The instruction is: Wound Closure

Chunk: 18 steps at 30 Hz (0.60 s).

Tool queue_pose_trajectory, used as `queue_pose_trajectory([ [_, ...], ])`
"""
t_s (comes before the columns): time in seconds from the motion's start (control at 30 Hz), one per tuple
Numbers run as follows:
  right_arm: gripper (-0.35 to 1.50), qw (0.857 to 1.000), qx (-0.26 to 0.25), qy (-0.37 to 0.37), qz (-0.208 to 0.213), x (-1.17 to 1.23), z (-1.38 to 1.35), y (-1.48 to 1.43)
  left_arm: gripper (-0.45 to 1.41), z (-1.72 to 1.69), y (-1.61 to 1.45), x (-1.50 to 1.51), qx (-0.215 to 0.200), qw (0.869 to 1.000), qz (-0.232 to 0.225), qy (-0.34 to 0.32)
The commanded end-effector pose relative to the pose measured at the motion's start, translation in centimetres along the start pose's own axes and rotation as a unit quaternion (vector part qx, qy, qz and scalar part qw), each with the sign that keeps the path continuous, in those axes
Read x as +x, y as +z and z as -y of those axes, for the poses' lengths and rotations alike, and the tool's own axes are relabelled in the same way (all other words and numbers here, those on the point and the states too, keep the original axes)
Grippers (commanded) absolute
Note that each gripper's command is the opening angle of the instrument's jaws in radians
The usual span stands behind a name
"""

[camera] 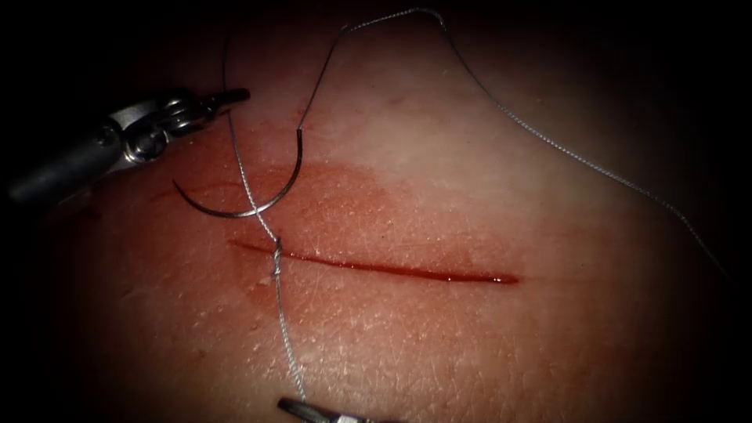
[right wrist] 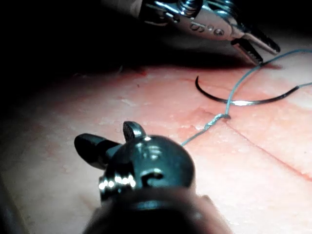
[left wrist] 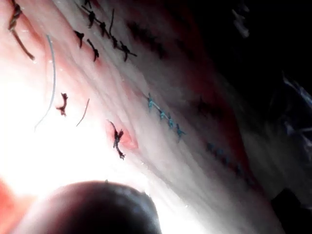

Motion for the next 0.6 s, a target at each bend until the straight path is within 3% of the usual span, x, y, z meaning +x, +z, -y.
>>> queue_pose_trajectory([
  [0.03,0.24,1.0,0.0,-0.002,-0.003,0.1,-0.05,0.05,0.07,0.11,-0.01,-0.08,0.004,1.0,0.003,0.002],
  [0.07,0.24,1.0,-0.002,-0.002,-0.003,0.1,-0.05,0.04,0.14,0.1,-0.01,-0.08,0.004,1.0,0.003,0.002],
  [0.1,0.24,1.0,-0.003,-0.002,-0.003,0.1,-0.06,0.04,0.37,0.1,0.0,-0.07,0.002,1.0,0.002,-0.006],
  [0.2,0.15,1.0,-0.019,-0.001,-0.005,0.12,-0.1,-0.02,0.41,0.09,0.01,-0.07,0.0,1.0,0.001,-0.015],
  [0.3,-0.05,0.996,-0.078,0.033,0.008,0.16,-0.24,-0.14,0.39,0.07,0.04,-0.05,-0.001,1.0,0.001,-0.015],
  [0.33,-0.13,0.992,-0.112,0.049,0.026,0.11,-0.32,-0.2,0.24,0.06,0.04,-0.05,-0.001,1.0,0.001,-0.014],
  [0.43,-0.21,0.977,-0.177,0.102,0.062,-0.14,-0.51,-0.36,0.05,0.06,0.04,-0.05,-0.001,1.0,0.001,-0.014],
  [0.47,-0.13,0.972,-0.191,0.115,0.068,-0.2,-0.53,-0.38,-0.05,0.07,0.05,-0.05,0.001,1.0,-0.002,-0.014],
  [0.5,0.22,0.965,-0.203,0.141,0.087,-0.32,-0.53,-0.38,-0.2,0.07,0.05,-0.05,0.002,1.0,-0.003,-0.014],
  [0.6,0.24,0.961,-0.204,0.15,0.108,-0.43,-0.48,-0.35,-0.32,0.07,0.05,-0.06,0.002,1.0,-0.003,-0.014],
])
